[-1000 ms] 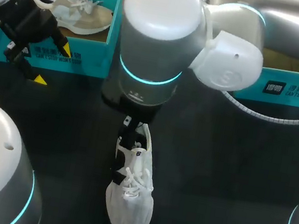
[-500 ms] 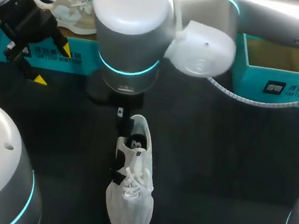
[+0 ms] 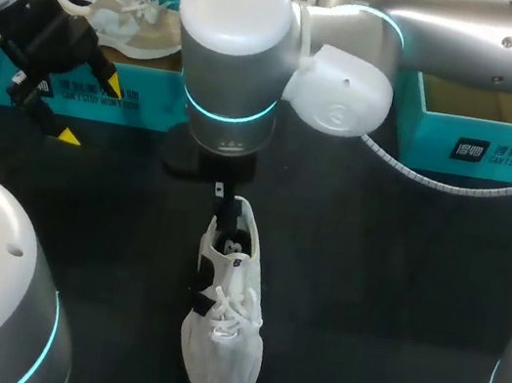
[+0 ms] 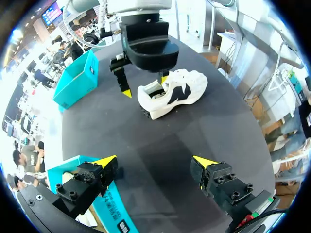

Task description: Take the shoe out of the shoebox, open the shoe tongue, remove and reinsert the insole, then place the shoe into the shoebox

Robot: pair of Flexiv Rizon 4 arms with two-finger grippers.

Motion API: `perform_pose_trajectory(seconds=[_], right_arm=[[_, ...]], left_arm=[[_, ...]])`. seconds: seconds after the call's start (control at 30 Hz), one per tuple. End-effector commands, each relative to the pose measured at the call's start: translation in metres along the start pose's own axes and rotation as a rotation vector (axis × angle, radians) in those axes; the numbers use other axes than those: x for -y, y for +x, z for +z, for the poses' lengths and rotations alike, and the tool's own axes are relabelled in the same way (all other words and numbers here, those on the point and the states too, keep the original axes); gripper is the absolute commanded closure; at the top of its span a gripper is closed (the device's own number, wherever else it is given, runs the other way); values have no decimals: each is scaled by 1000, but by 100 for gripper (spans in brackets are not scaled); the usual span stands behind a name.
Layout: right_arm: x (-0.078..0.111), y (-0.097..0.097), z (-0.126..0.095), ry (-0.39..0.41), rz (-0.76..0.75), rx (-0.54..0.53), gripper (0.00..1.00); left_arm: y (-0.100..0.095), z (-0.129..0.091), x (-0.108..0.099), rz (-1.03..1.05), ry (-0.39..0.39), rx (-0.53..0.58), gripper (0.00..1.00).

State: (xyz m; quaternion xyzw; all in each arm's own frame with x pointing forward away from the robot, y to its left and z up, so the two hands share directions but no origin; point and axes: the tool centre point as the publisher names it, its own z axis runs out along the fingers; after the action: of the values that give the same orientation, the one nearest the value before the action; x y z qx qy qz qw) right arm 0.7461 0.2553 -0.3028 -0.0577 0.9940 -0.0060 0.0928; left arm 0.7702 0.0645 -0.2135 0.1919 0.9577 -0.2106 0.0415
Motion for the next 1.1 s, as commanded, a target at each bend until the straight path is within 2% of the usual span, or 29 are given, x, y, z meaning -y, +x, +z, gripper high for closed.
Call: perform_pose_trajectory(seconds=[0.03,0.33,0.63,0.73,0.87,0.93,1.1], right_arm=[[5,-7,19,-22,0,-24,0],[6,-13,50,18,-10,-67,0],[4,-15,65,3,-40,-68,0],[3,-14,71,4,-46,-76,8],[5,-13,77,-3,-46,-88,26],[6,-13,80,-4,-43,-91,32],[9,-14,87,-4,-43,-105,31]], left_arm=[[1,-1,0,0,-2,1,0],[1,-1,0,0,-2,1,0],[1,-1,0,0,-2,1,0],[1,-1,0,0,-2,1,0],[1,-1,0,0,-2,1,0],[1,-1,0,0,-2,1,0],[1,-1,0,0,-2,1,0]])
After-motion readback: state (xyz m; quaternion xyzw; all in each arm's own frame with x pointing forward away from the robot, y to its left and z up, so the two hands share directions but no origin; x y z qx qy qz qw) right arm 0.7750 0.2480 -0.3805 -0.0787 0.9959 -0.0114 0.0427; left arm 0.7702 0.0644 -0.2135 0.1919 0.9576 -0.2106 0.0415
